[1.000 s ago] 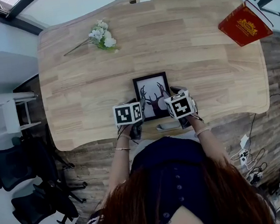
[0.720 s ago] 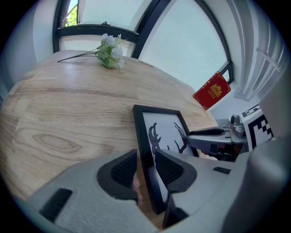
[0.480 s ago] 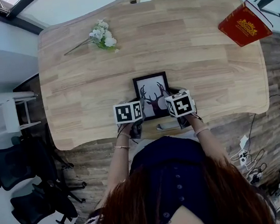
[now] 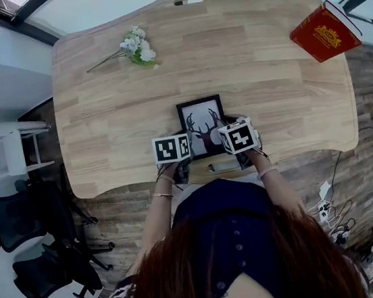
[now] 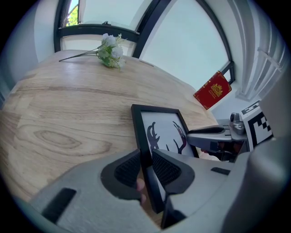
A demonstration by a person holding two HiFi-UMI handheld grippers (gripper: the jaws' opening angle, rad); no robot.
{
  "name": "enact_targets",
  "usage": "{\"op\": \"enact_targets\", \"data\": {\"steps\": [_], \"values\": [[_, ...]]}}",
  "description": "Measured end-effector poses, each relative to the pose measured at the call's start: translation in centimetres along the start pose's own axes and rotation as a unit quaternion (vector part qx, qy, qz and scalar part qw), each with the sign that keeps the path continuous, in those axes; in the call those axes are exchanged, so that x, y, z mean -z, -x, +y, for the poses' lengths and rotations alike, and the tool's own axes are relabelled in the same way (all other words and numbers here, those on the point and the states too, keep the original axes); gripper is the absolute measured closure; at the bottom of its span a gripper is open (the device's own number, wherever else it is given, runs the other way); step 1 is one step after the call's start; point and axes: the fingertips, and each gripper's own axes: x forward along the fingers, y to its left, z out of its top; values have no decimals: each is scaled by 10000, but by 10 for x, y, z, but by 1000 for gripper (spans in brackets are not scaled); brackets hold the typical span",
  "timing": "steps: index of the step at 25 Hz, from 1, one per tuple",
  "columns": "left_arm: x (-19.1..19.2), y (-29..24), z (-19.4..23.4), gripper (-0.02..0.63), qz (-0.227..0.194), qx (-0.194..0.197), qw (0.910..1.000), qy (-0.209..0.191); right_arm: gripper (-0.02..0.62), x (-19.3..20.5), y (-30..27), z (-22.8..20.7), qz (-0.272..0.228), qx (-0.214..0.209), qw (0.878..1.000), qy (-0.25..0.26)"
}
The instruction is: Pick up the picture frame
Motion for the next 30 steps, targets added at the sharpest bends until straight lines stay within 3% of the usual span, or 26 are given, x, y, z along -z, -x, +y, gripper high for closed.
{"op": "enact_targets", "data": {"steps": [10,30], "values": [[-3,3,-4,515,-90,-29,9999,-33,509,-1,5,-2,-14,39,10000,-12],[-24,27,-18,518,-589,-184,9975,-356,514,-22,32,-4,-601,122,9981,-4]]}}
